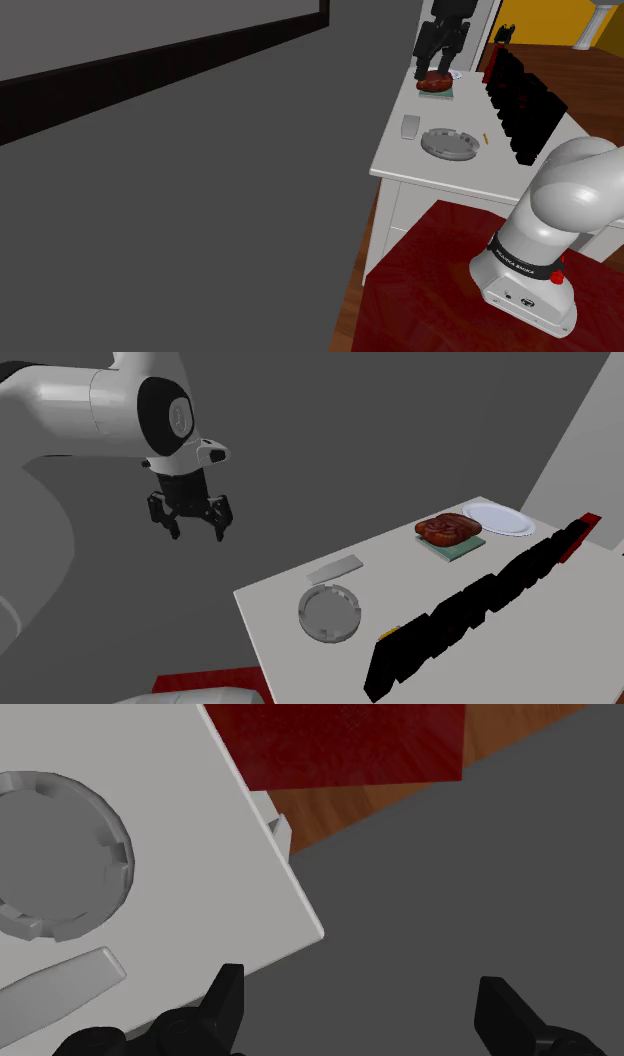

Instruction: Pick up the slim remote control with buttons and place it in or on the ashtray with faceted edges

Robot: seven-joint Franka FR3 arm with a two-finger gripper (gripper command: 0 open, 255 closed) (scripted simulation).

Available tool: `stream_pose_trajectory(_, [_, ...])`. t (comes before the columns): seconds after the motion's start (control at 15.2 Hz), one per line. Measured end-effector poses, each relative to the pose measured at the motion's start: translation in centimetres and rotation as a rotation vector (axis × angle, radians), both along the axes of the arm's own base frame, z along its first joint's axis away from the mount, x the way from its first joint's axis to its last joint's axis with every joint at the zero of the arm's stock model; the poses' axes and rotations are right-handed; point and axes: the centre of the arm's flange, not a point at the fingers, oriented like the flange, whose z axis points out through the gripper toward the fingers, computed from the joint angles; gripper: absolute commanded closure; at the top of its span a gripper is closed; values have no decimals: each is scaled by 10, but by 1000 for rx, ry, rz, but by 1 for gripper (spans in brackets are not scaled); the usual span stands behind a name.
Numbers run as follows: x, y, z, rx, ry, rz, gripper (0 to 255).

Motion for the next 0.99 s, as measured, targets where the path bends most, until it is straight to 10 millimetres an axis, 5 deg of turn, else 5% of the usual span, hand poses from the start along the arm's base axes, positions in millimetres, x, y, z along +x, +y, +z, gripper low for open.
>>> stream_pose_trajectory(0.26, [21, -12, -14, -2, 5, -61, 0])
stream_pose_trajectory(0.99, [105, -92, -93, -12, 23, -383, 0])
